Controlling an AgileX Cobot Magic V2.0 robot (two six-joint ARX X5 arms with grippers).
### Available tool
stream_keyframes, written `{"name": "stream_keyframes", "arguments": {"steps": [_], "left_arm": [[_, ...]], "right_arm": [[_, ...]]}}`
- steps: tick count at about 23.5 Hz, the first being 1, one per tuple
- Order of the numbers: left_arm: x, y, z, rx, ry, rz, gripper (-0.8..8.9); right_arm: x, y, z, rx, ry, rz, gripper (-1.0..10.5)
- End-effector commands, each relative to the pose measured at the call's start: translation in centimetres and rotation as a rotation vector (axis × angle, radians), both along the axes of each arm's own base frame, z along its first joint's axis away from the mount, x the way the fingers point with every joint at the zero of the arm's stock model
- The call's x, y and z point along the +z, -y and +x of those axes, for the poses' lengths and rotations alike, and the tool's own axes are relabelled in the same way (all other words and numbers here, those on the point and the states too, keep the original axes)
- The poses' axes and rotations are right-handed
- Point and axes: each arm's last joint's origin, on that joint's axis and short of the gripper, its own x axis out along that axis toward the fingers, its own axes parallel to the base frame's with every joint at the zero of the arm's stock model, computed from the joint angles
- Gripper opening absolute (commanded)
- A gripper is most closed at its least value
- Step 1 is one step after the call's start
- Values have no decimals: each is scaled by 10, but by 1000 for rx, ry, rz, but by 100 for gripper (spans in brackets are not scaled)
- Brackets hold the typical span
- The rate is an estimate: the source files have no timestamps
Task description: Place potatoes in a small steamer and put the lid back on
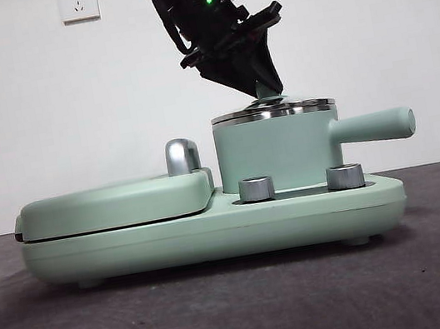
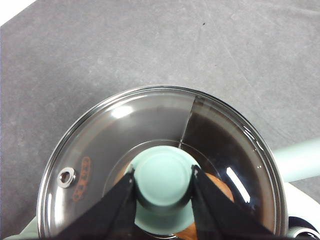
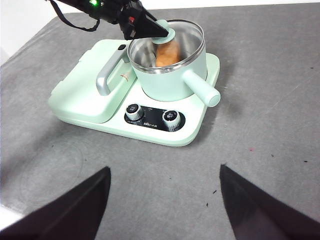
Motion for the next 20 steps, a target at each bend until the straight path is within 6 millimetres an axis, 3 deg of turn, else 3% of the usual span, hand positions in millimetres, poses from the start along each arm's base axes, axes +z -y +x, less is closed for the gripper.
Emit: {"name": "stream_keyframes", "arguments": {"steps": [1, 12, 17, 20], "left_arm": [[-6, 5, 4, -3, 2, 17, 6], [-6, 5, 3, 29, -7, 18, 12], [-4, 9, 3, 57, -13, -27, 369], [5, 6, 0, 92, -30, -67, 410]], "right_arm": [[3, 0, 0, 1, 10, 15, 341], [3, 0, 0, 1, 16, 17, 341], [3, 0, 0, 1, 17, 16, 341], [3, 0, 0, 1, 17, 16, 341]]}}
